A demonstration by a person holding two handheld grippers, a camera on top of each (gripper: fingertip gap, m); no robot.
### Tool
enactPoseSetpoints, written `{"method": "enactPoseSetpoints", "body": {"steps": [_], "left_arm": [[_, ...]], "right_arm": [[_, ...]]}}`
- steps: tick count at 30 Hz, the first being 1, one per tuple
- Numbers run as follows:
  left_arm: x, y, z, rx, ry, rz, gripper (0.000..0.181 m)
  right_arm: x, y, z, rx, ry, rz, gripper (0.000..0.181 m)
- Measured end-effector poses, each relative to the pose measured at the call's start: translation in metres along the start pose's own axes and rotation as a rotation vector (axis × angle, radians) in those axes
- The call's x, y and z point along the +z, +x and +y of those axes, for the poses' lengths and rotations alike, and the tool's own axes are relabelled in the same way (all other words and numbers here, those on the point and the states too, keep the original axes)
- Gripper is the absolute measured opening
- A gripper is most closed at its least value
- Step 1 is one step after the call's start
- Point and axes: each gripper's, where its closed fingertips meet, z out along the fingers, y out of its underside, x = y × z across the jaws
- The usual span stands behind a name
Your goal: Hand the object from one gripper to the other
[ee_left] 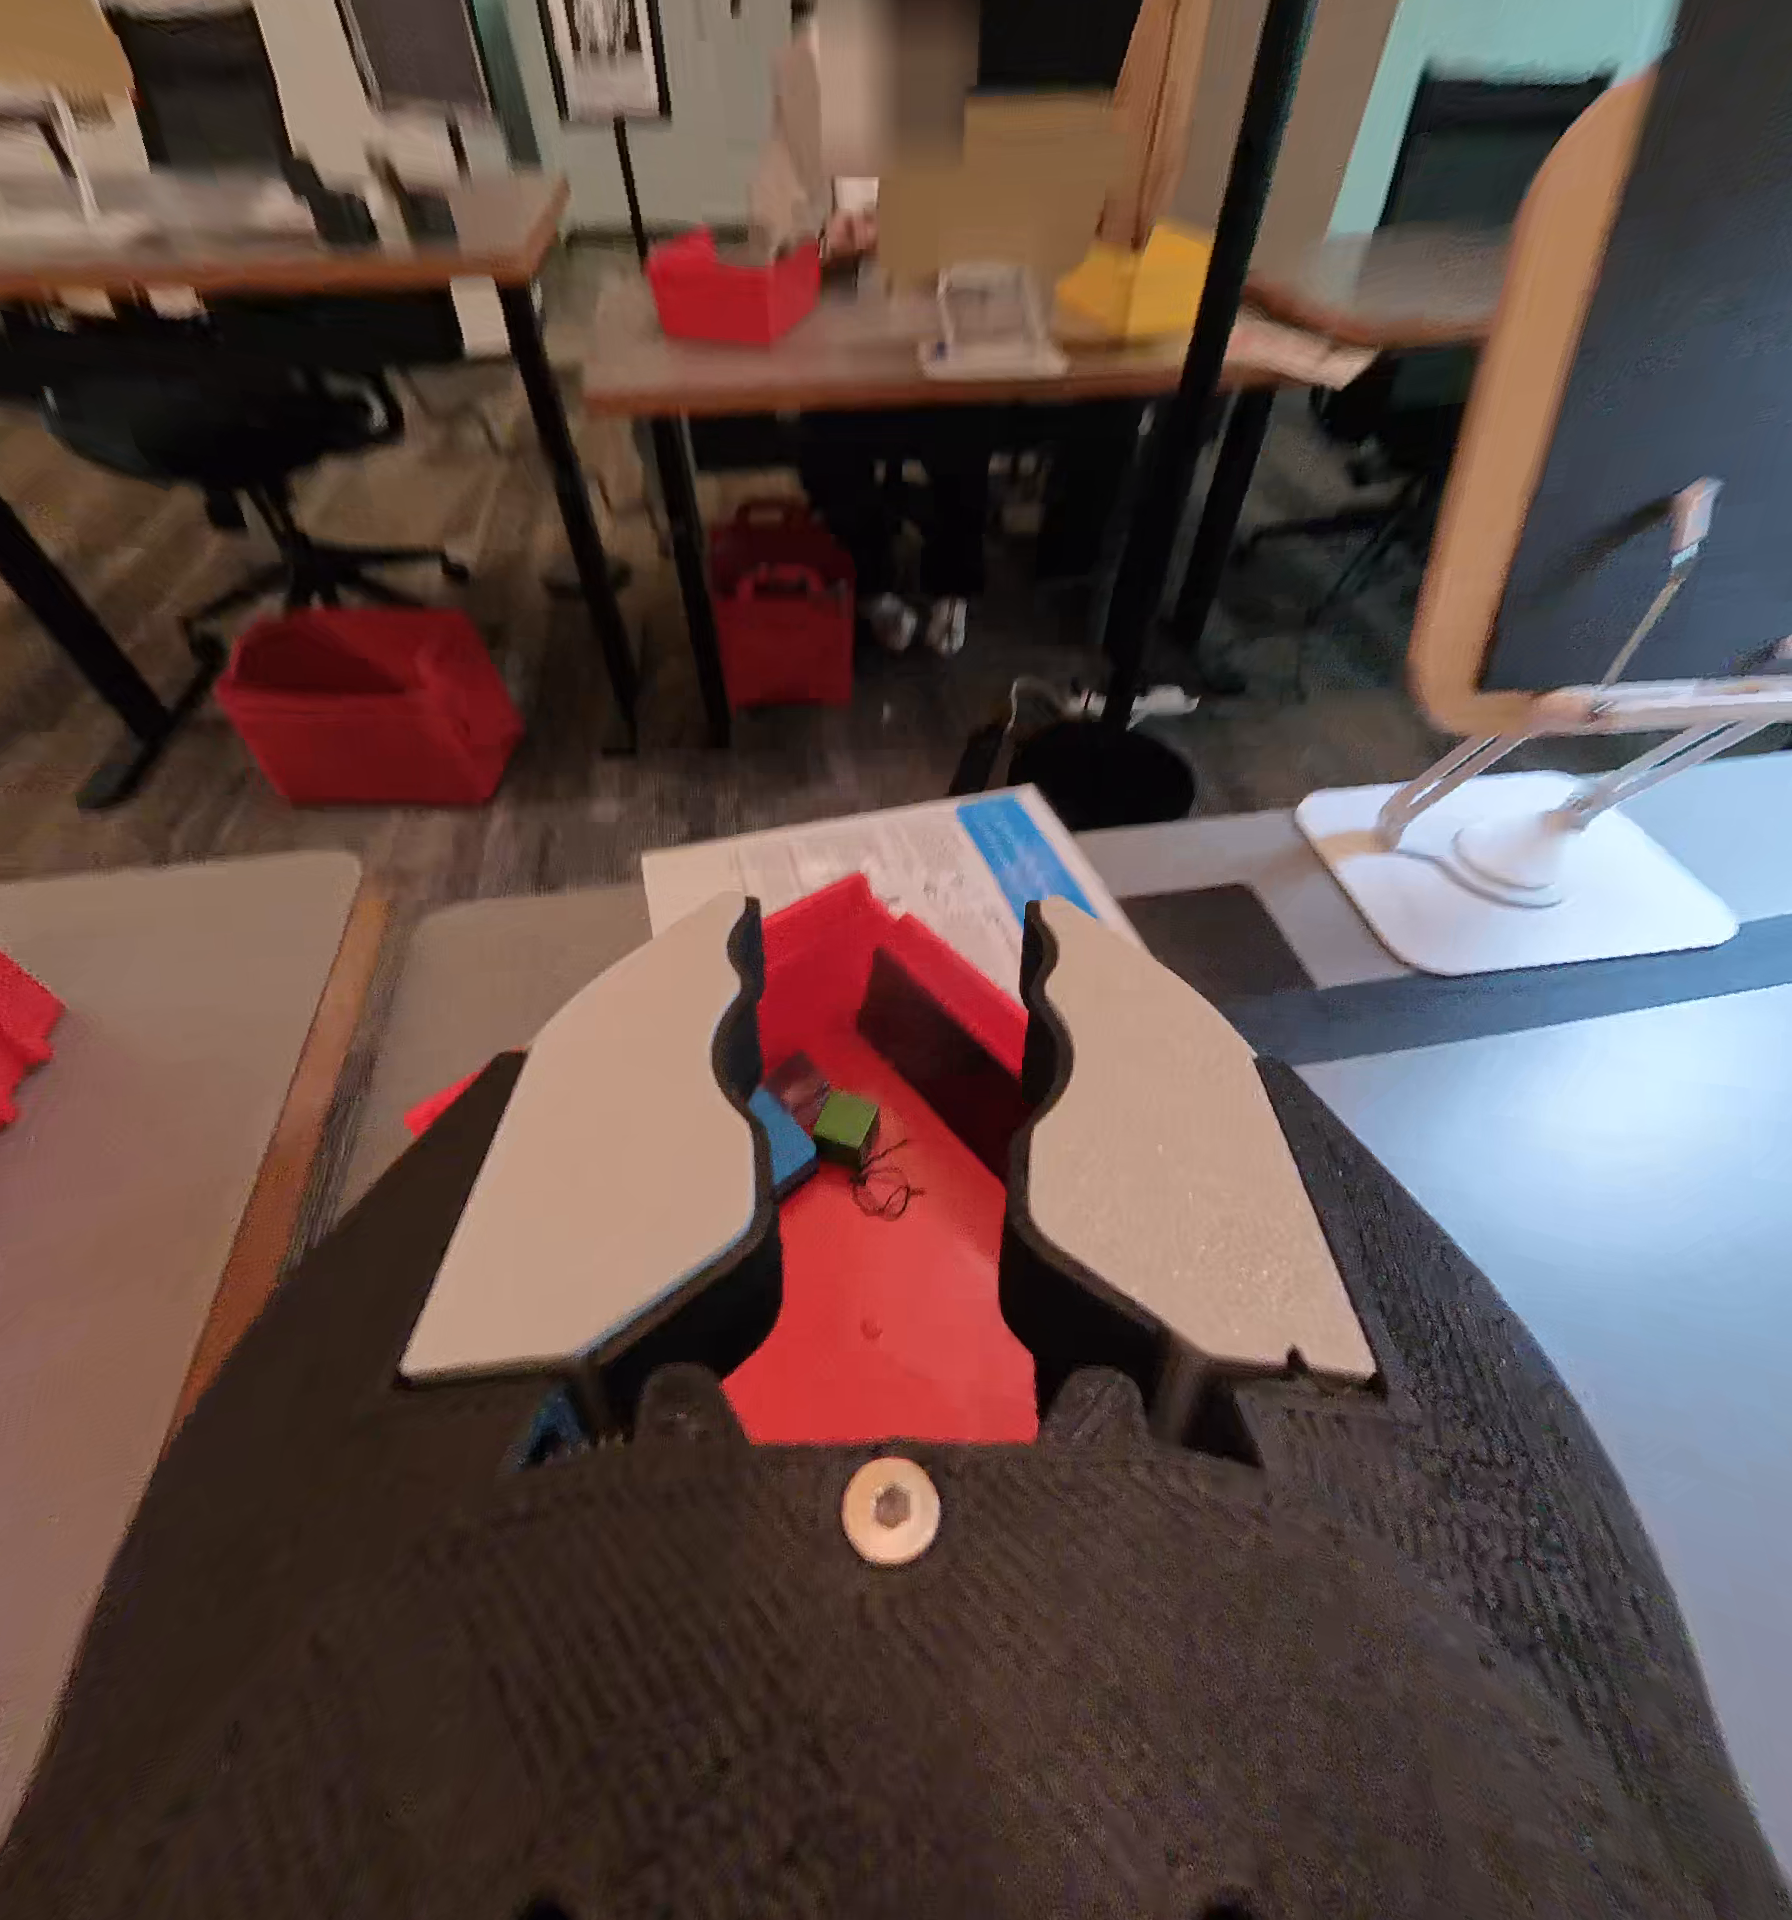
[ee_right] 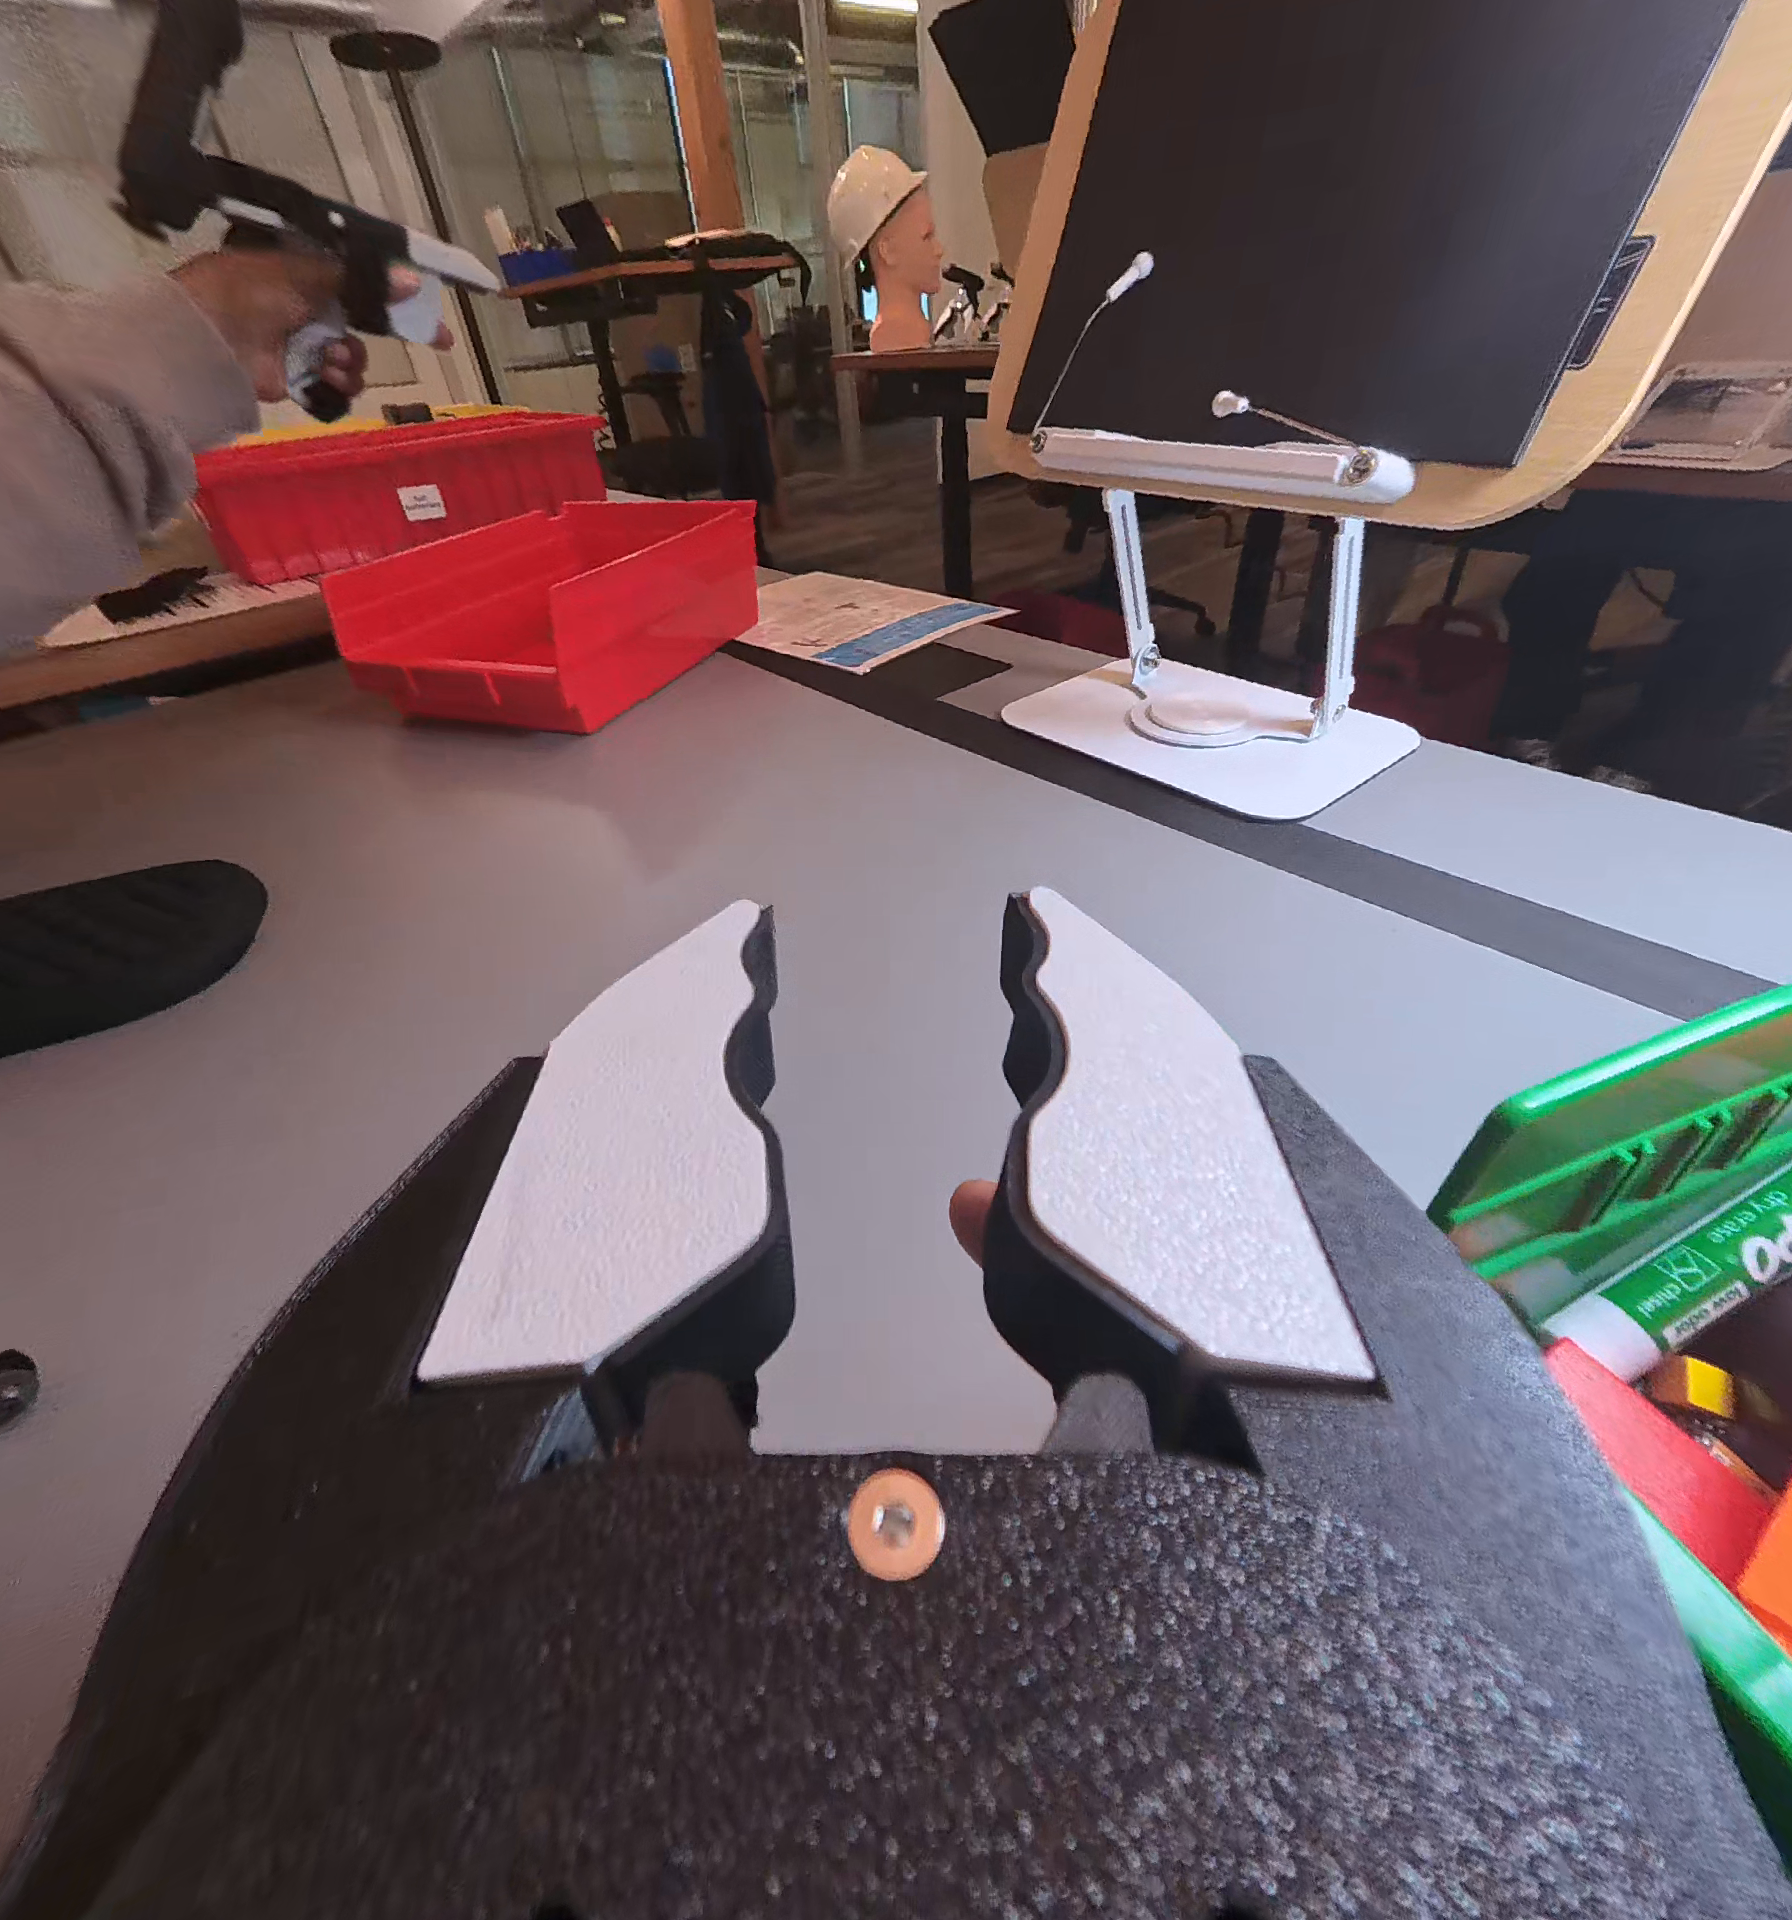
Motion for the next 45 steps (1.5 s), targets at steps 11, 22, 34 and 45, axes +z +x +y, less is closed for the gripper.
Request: {"method": "enactPoseSetpoints", "body": {"steps": [11,22,34,45], "left_arm": [[0.132,-0.017,0.176,0.042,-0.571,-0.026,0.050],[0.152,-0.018,0.208,0.097,-0.695,-0.030,0.031],[0.103,0.014,0.071,-0.037,-0.237,0.149,0.029],[-0.054,0.298,-0.007,-0.130,0.271,0.966,0.029]], "right_arm": [[-0.022,0.014,-0.005,-0.142,0.010,0.175,0.041],[-0.013,0.023,0.010,-0.082,-0.018,0.181,0.036],[-0.020,0.017,0.004,-0.106,0.016,0.189,0.033],[0.006,-0.035,-0.022,-0.097,0.039,0.021,0.033]]}}
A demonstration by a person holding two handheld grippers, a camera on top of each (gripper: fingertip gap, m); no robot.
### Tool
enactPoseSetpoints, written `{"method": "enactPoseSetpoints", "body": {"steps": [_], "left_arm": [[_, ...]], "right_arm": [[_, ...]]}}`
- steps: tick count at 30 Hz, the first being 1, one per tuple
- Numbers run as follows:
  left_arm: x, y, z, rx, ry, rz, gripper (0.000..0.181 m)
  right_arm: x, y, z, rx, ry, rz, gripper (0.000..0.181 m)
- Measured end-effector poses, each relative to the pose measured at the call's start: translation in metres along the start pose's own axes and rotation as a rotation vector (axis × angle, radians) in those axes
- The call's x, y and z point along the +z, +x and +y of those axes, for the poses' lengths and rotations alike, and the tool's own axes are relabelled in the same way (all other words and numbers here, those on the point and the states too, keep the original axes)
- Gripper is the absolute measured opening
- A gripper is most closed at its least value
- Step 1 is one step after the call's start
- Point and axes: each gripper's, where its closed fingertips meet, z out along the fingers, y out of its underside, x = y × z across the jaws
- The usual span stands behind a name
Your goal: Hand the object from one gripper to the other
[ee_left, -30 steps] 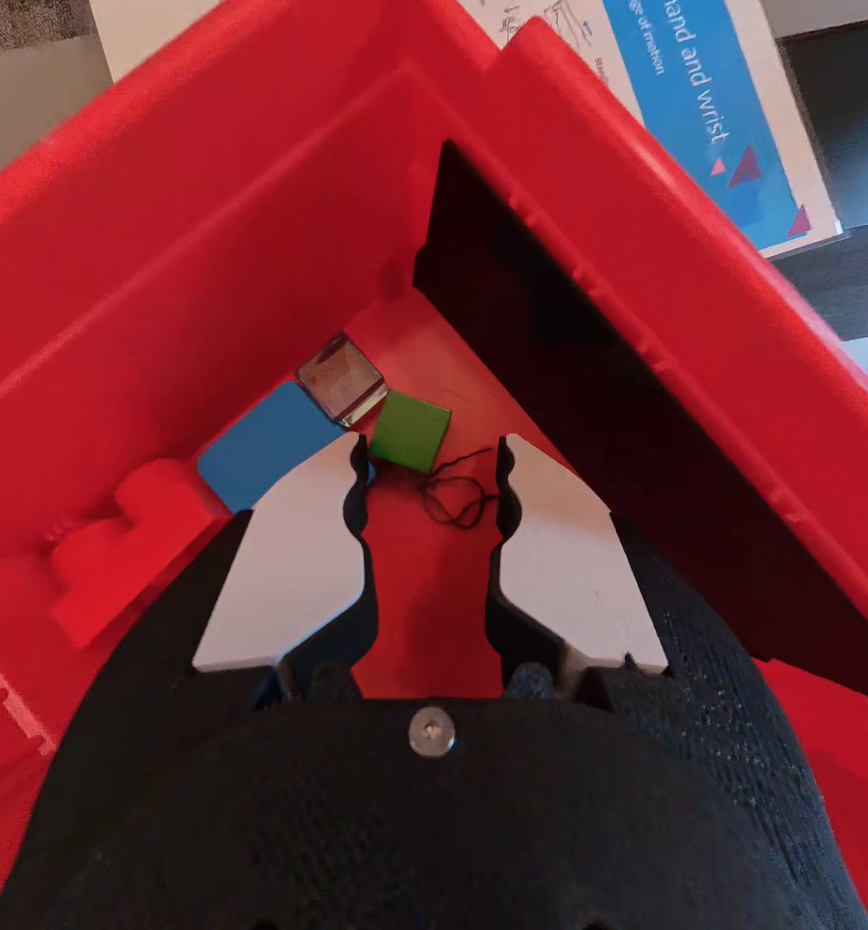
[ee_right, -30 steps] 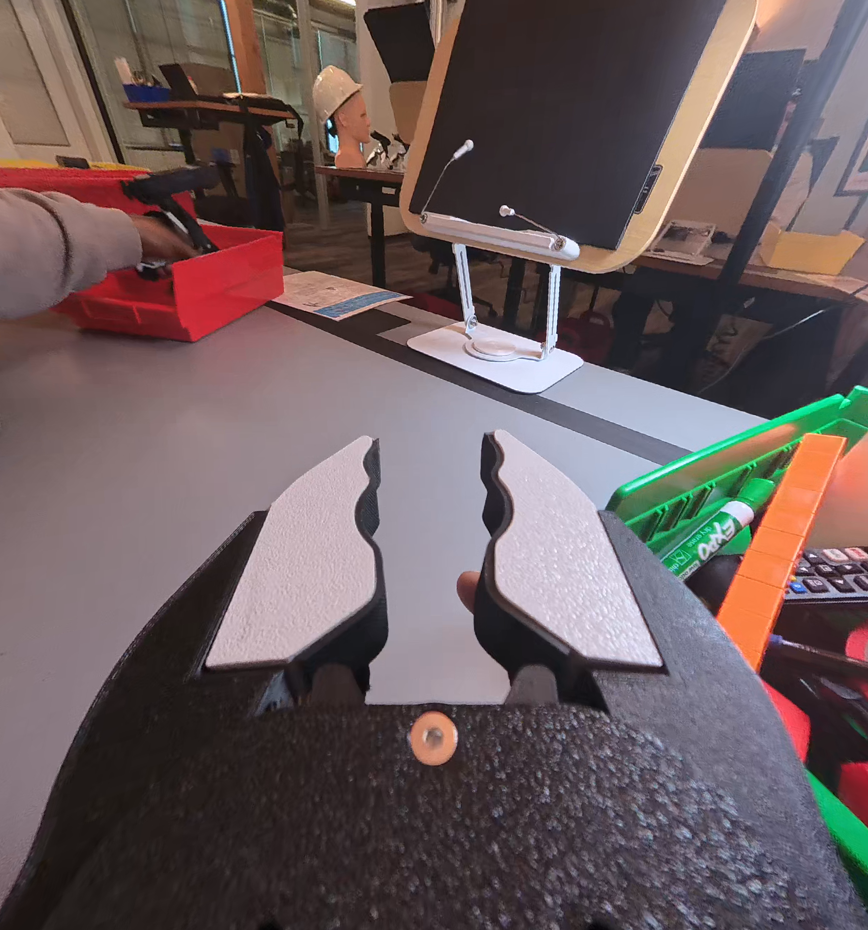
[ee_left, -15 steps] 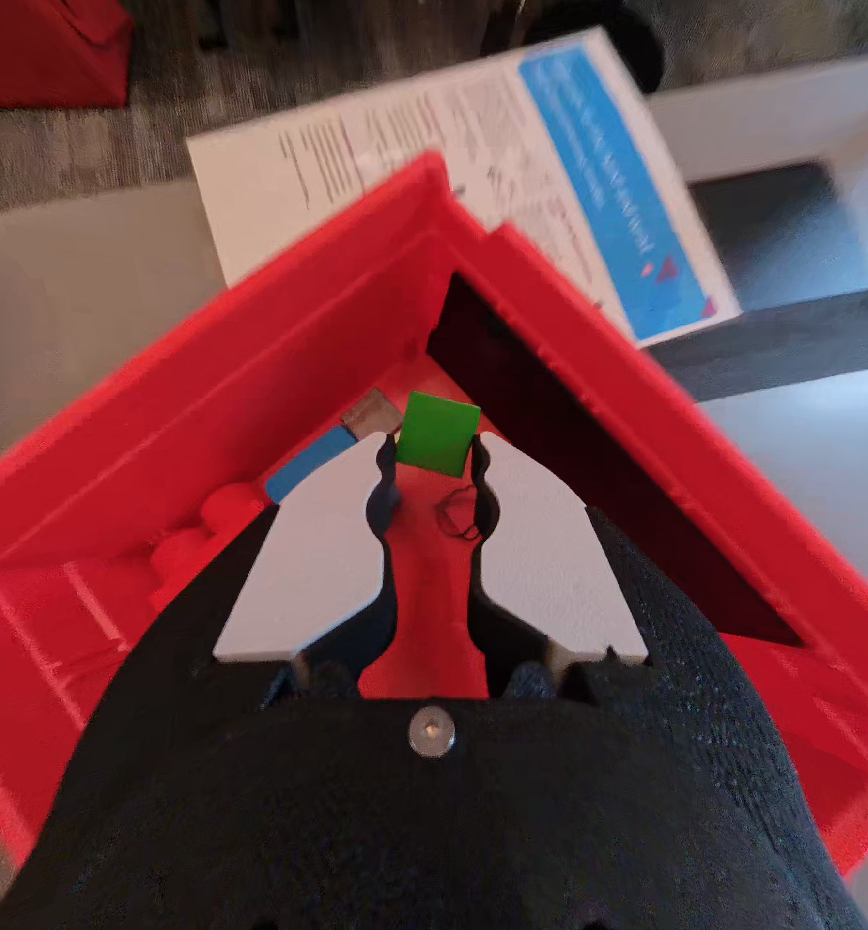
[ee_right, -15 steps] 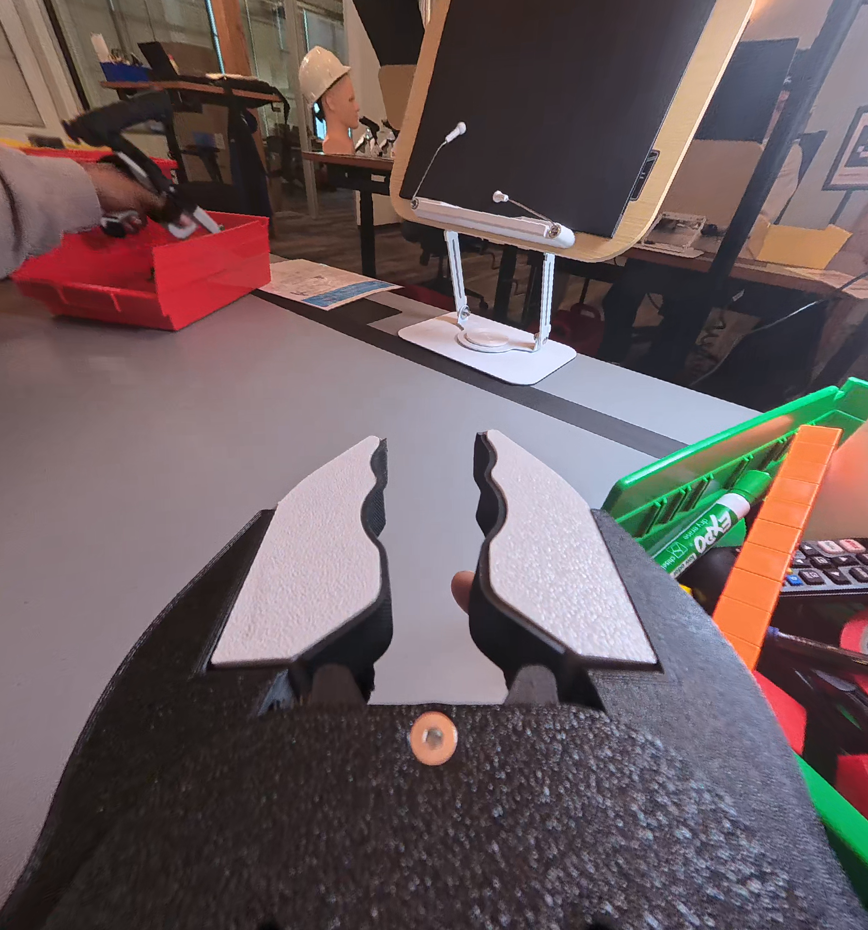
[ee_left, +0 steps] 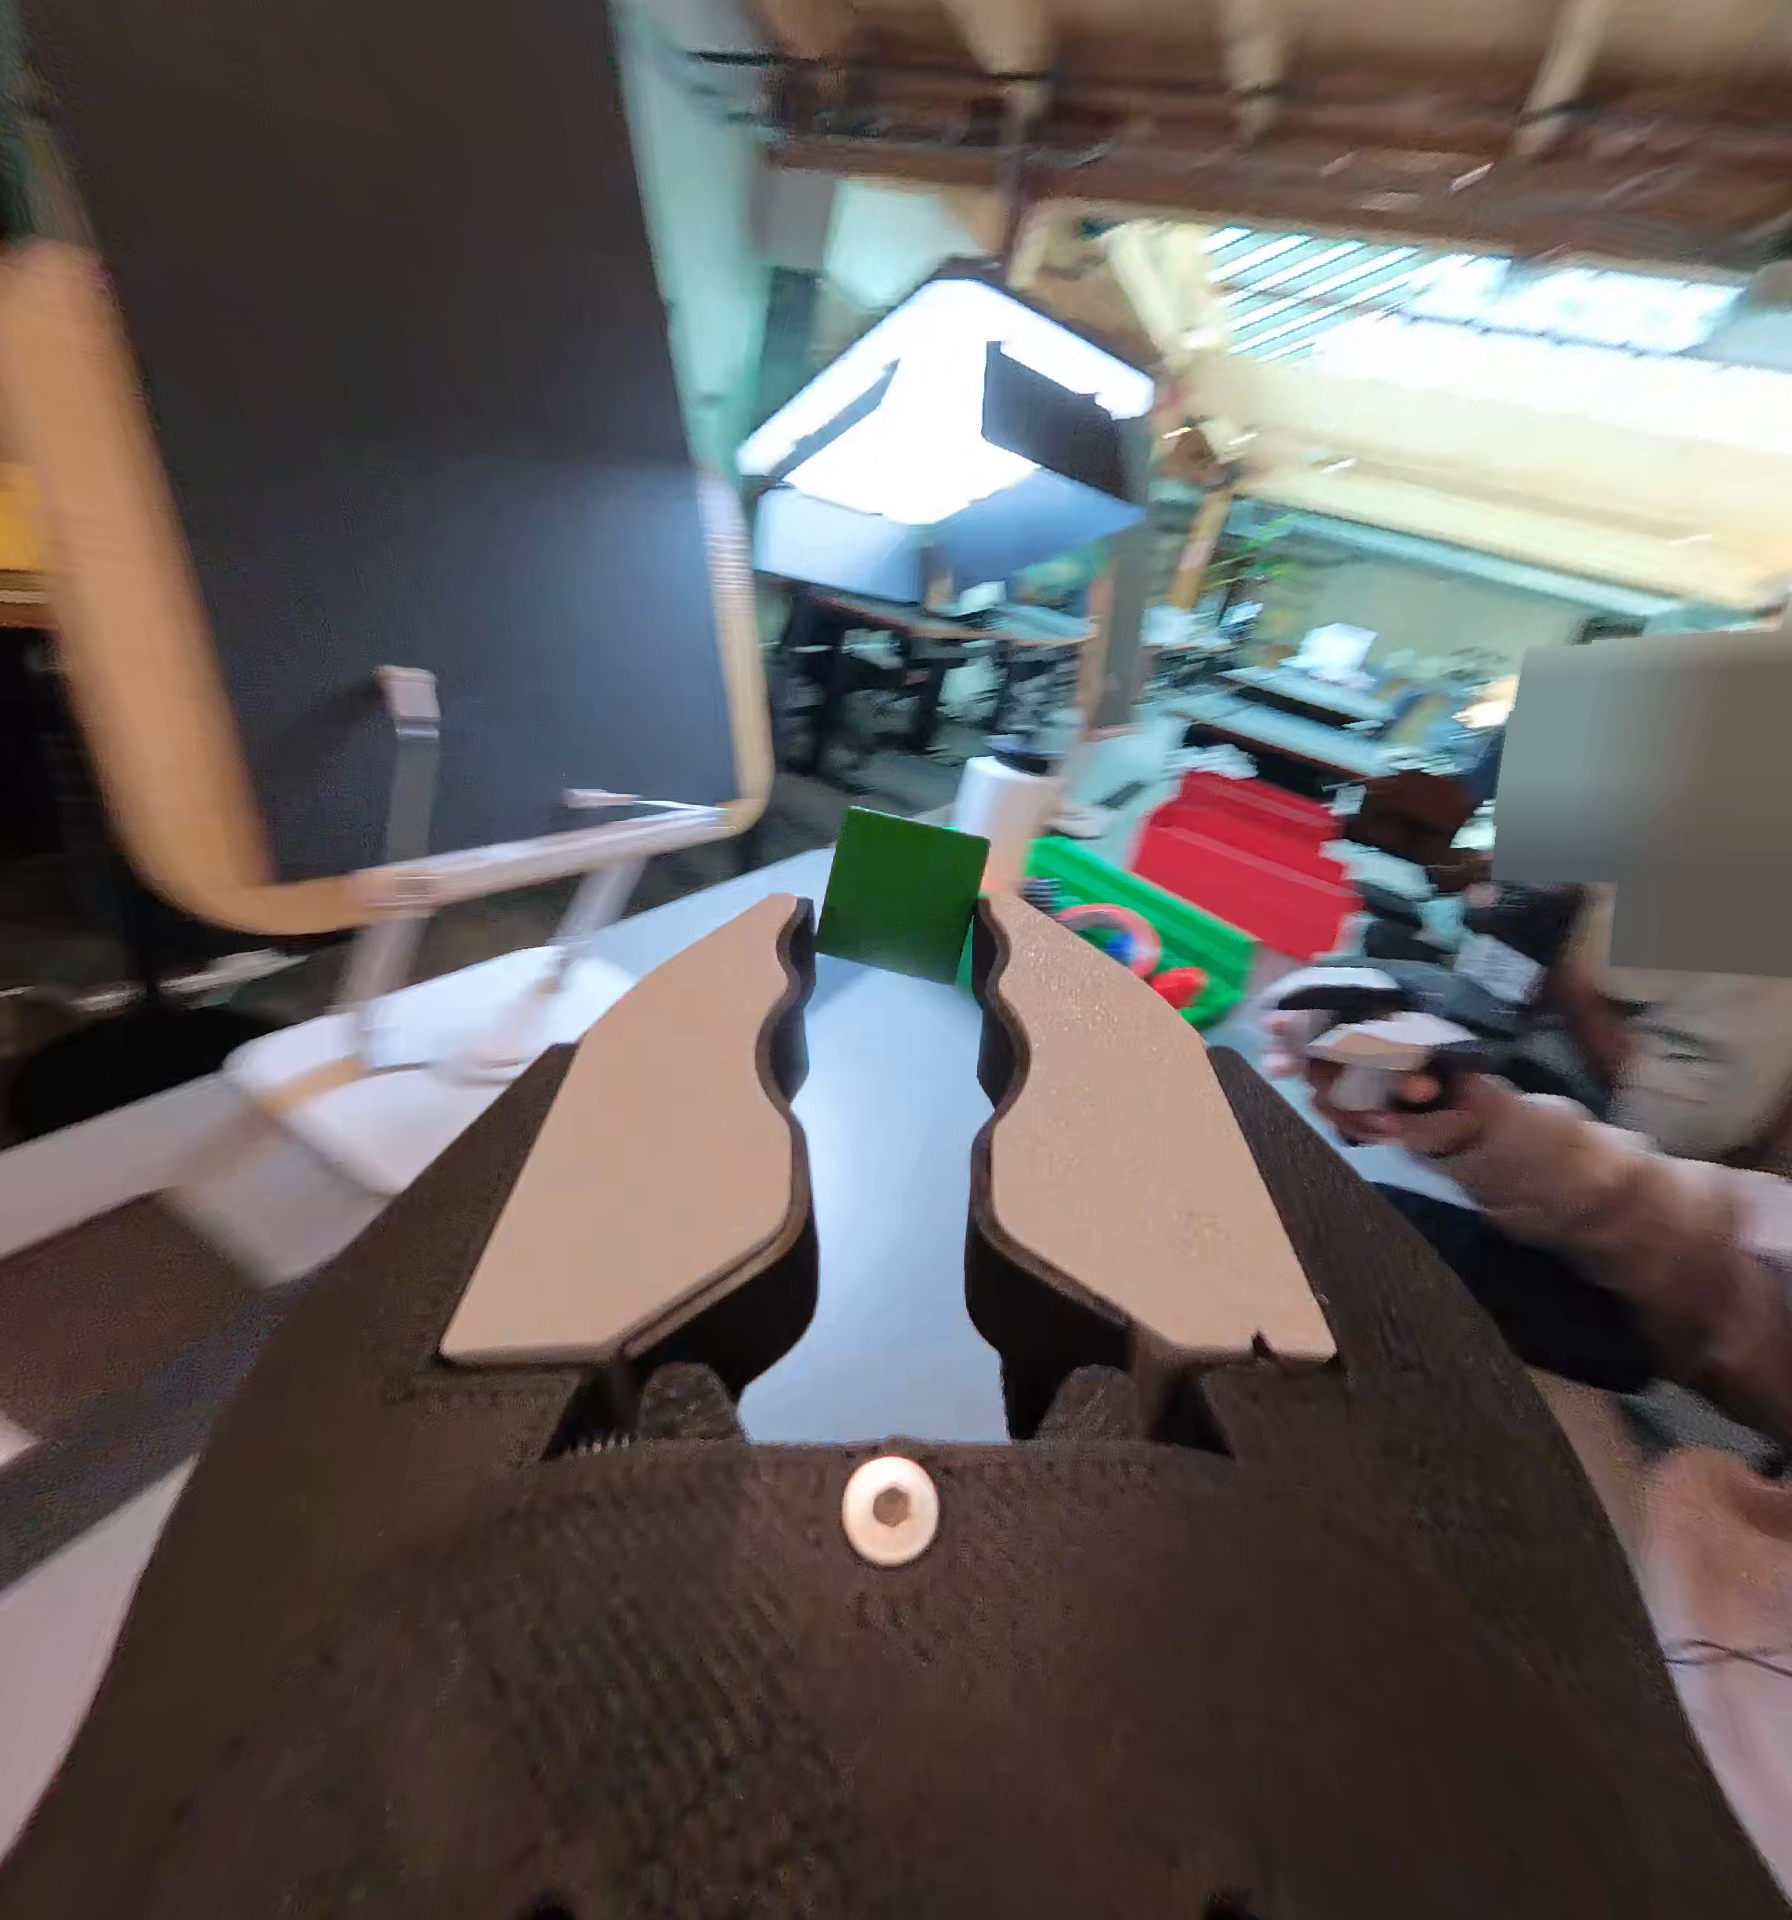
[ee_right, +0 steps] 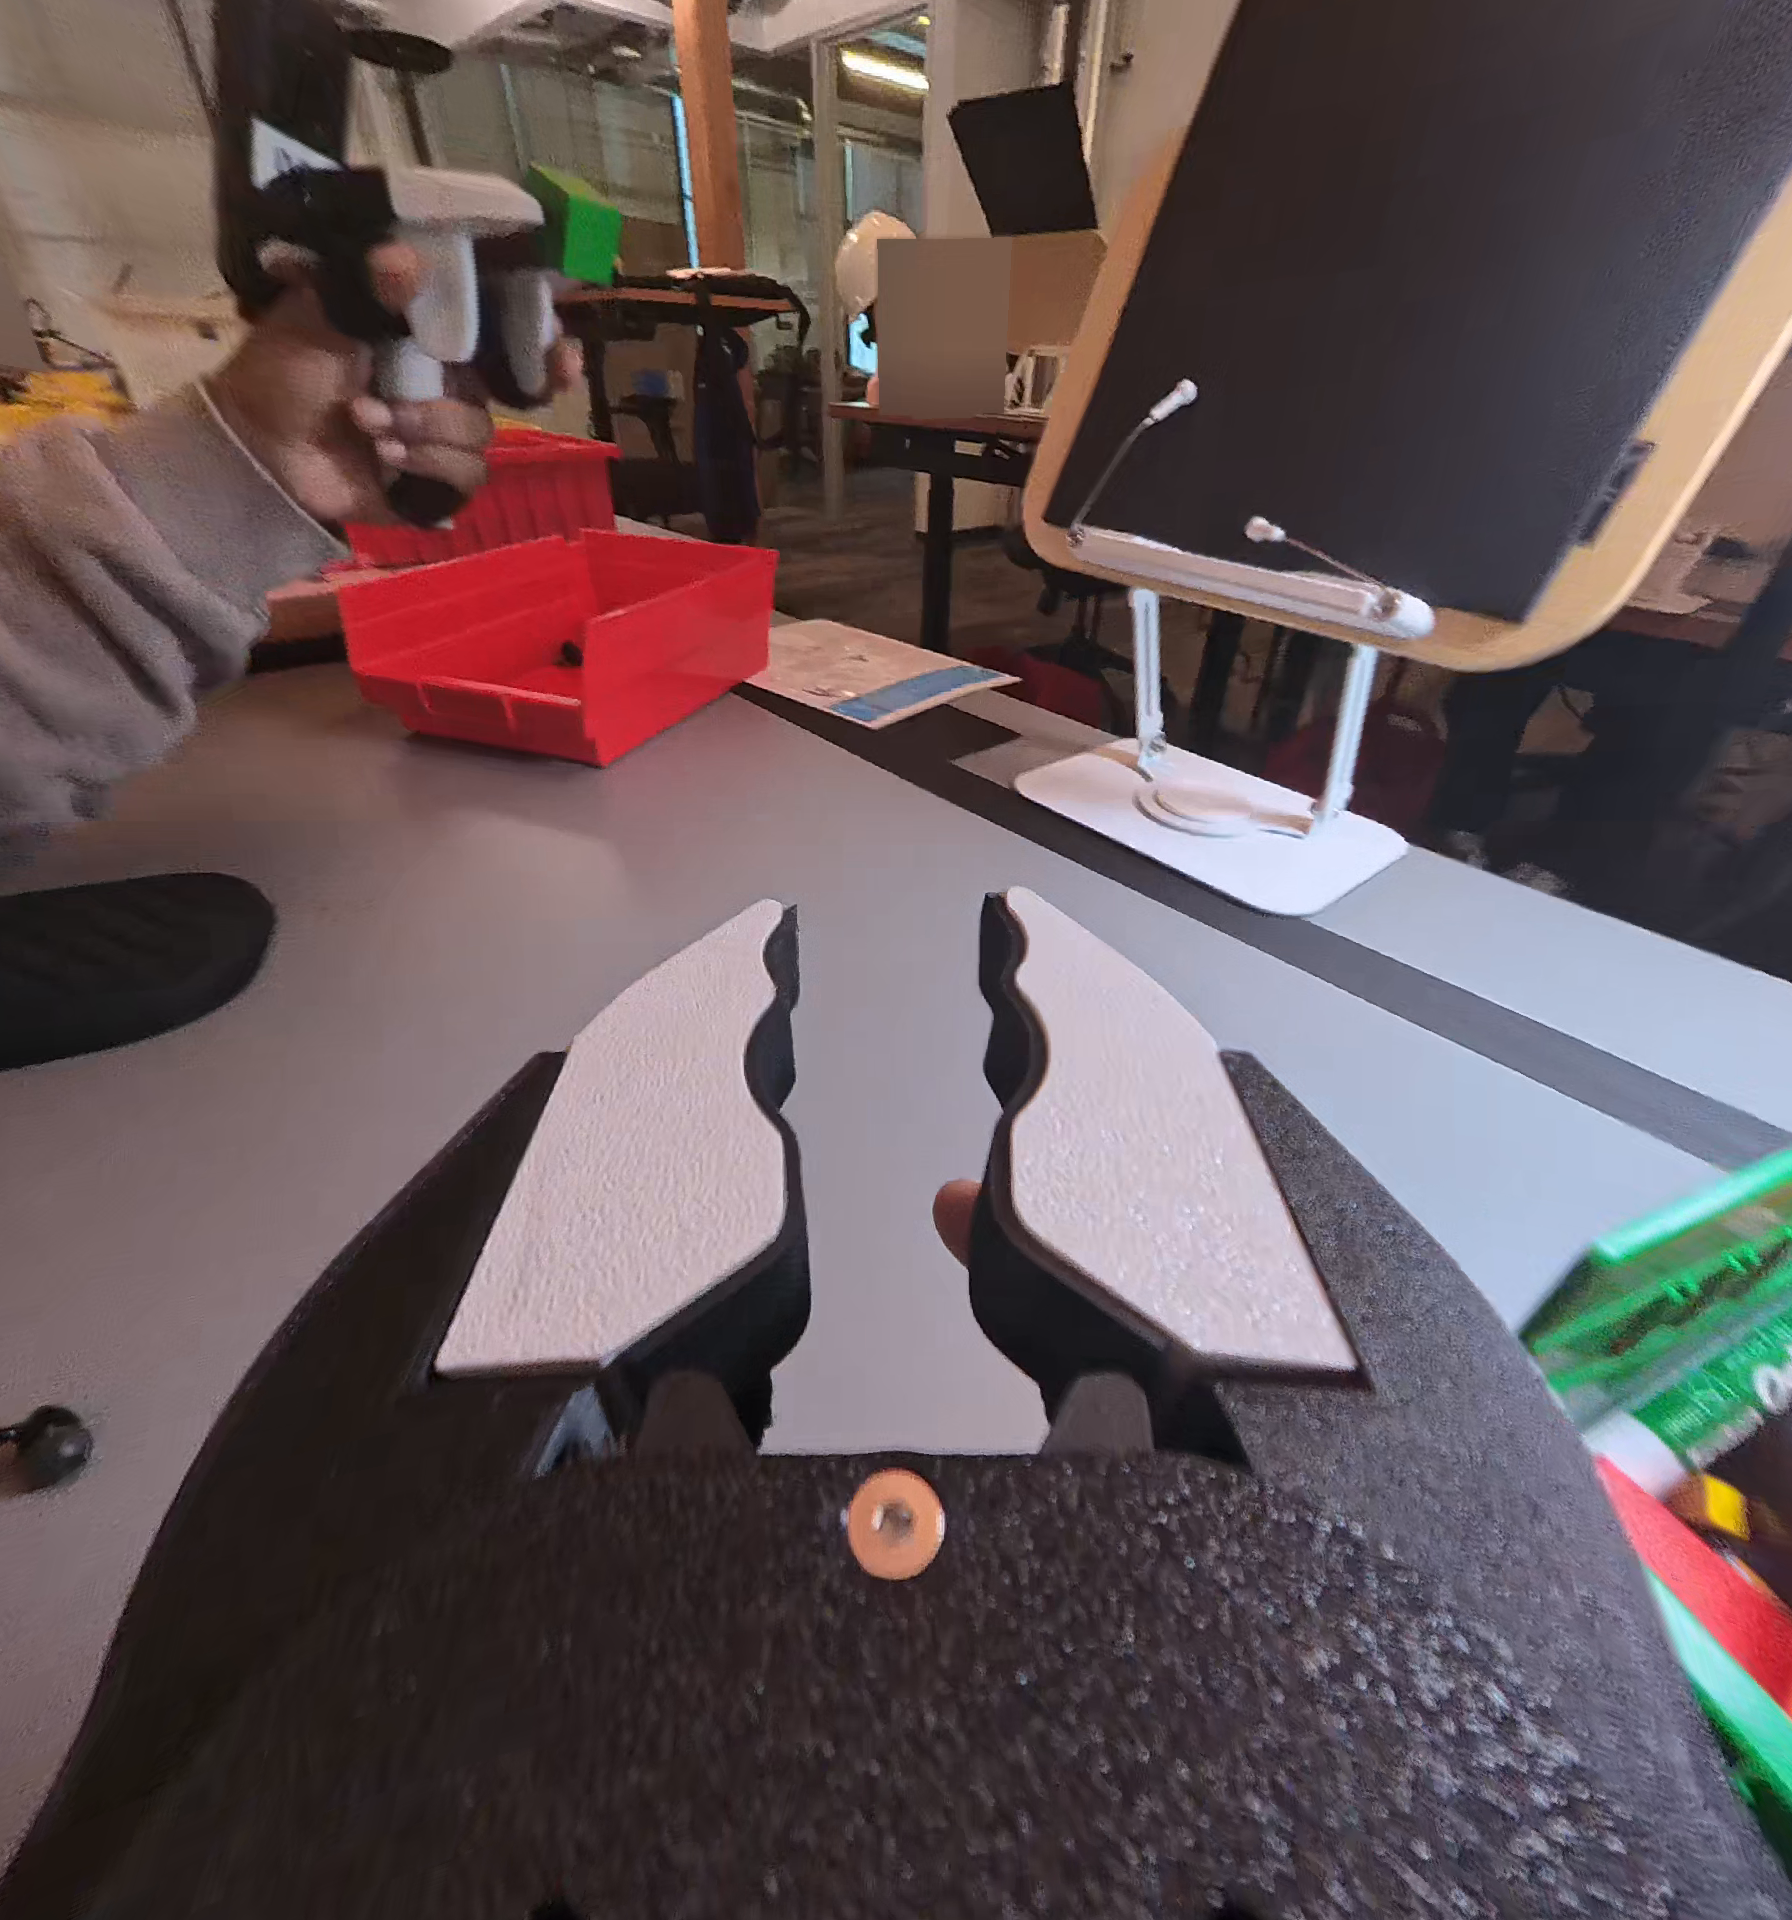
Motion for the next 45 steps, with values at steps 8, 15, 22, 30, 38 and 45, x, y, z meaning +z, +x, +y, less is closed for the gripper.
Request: {"method": "enactPoseSetpoints", "body": {"steps": [8,15,22,30,38,45], "left_arm": [[0.079,0.155,0.134,-0.526,-0.023,0.471,0.028],[0.085,0.169,0.206,-0.701,-0.269,0.464,0.027],[0.085,0.181,0.228,-0.698,-0.382,0.492,0.026],[0.083,0.167,0.206,-0.361,-0.224,0.428,0.032],[0.074,0.176,0.211,0.523,-0.267,0.300,0.040],[0.070,0.189,0.239,1.142,-0.294,0.261,0.047]], "right_arm": [[0.056,-0.063,-0.014,-0.354,-0.065,-0.118,0.055],[0.082,-0.090,0.039,-0.875,-0.086,-0.057,0.061],[0.078,-0.101,0.057,-0.903,-0.092,-0.122,0.030],[0.061,-0.103,0.041,-0.097,-0.041,-0.381,0.028],[0.049,-0.130,0.064,0.404,-0.320,-0.689,0.027],[0.036,-0.156,0.056,0.757,-0.386,-0.940,0.027]]}}
